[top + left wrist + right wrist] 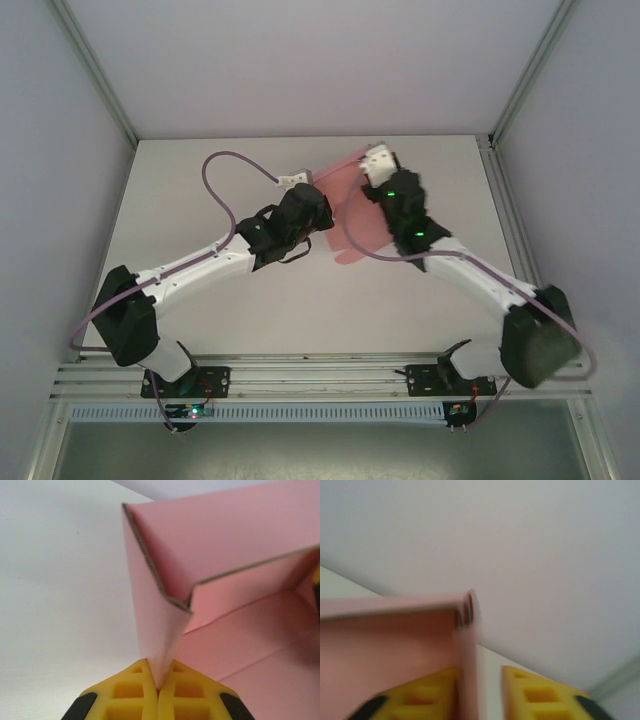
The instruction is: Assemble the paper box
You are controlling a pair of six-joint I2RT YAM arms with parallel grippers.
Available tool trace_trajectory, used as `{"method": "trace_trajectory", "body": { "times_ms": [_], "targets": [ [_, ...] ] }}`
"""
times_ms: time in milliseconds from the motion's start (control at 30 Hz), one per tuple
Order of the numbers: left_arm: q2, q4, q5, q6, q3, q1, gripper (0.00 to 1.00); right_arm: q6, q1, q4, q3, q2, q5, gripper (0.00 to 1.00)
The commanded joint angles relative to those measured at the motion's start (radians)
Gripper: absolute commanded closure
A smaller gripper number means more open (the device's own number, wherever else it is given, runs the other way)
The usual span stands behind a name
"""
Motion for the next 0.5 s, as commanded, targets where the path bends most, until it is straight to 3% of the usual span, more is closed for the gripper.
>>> {"method": "trace_trajectory", "body": {
  "times_ms": [0, 67, 200, 367, 467],
  "targets": [
    [-0.032, 0.032, -0.036, 0.048, 0.000, -0.022, 1.00, 0.288, -0.094, -0.085, -0.043, -0.099, -0.553, 0.58],
    [-0.038, 0.040, -0.051, 0.074, -0.011, -0.022, 1.00, 0.308, -0.119, -0.120, -0.052, -0.158, -0.626, 0.41],
    [-0.045, 0.024, -0.073, 0.131, -0.018, -0.020, 1.00, 0.309, -0.145, -0.158, -0.088, -0.284, -0.624, 0.20],
    [-0.057, 0.002, -0.098, 0.137, -0.030, -0.013, 1.00, 0.290, -0.167, -0.171, -0.140, -0.448, -0.644, 0.02],
    [-0.069, 0.035, -0.078, 0.179, -0.049, -0.011, 1.00, 0.305, -0.173, -0.184, -0.155, -0.511, -0.594, 0.02]
  ]
}}
